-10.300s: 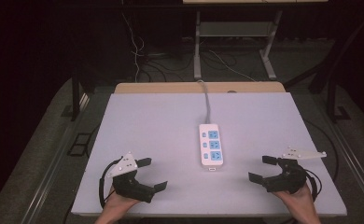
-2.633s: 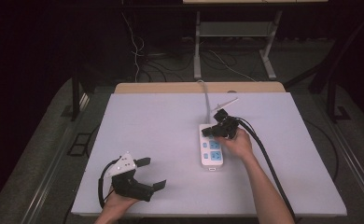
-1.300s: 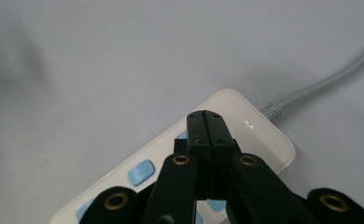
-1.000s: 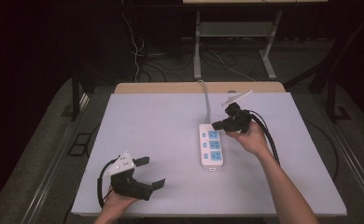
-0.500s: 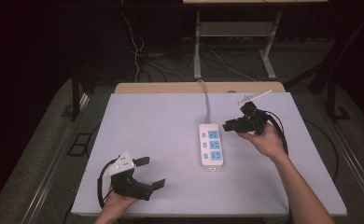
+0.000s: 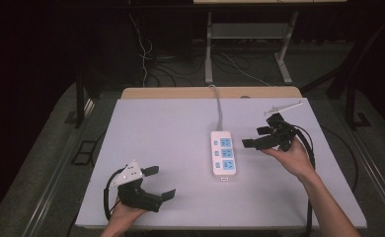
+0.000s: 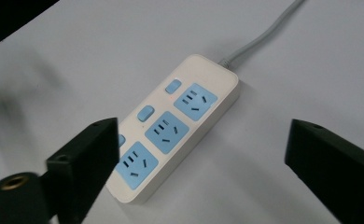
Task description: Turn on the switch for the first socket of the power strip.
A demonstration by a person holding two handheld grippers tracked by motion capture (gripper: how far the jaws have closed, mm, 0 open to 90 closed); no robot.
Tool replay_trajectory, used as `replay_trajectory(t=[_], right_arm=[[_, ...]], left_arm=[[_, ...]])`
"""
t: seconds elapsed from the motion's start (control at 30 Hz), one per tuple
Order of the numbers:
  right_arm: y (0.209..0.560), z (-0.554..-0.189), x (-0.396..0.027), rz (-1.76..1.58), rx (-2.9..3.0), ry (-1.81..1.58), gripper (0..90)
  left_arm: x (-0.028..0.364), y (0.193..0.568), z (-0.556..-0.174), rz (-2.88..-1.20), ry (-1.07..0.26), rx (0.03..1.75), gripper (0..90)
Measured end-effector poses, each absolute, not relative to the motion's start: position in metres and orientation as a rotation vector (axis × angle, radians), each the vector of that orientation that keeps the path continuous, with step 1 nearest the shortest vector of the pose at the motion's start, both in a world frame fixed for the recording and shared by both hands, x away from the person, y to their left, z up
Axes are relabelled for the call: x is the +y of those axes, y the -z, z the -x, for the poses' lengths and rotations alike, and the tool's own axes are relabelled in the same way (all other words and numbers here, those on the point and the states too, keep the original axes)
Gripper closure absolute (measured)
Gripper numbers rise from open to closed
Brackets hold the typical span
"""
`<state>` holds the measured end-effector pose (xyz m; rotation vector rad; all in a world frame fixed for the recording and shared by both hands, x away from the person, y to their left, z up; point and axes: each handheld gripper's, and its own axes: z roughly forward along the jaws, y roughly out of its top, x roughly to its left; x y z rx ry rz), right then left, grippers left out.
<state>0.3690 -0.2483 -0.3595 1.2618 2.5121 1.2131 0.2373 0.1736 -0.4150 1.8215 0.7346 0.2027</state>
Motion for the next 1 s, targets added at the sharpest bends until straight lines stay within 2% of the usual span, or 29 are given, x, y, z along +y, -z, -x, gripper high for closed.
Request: replay_trajectory(t=[0.03,1.0], right_arm=[[0.36,-0.367,-0.249,-1.27,2.505,-1.207,0.0],[0.374,-0.302,-0.281,-1.285,2.458,-1.326,0.2]], left_arm=[[0.174,0.415,-0.237,-1.821,-0.202,0.735,0.0],[0.173,0.416,-0.238,-1.818,-0.198,0.74,0.0]])
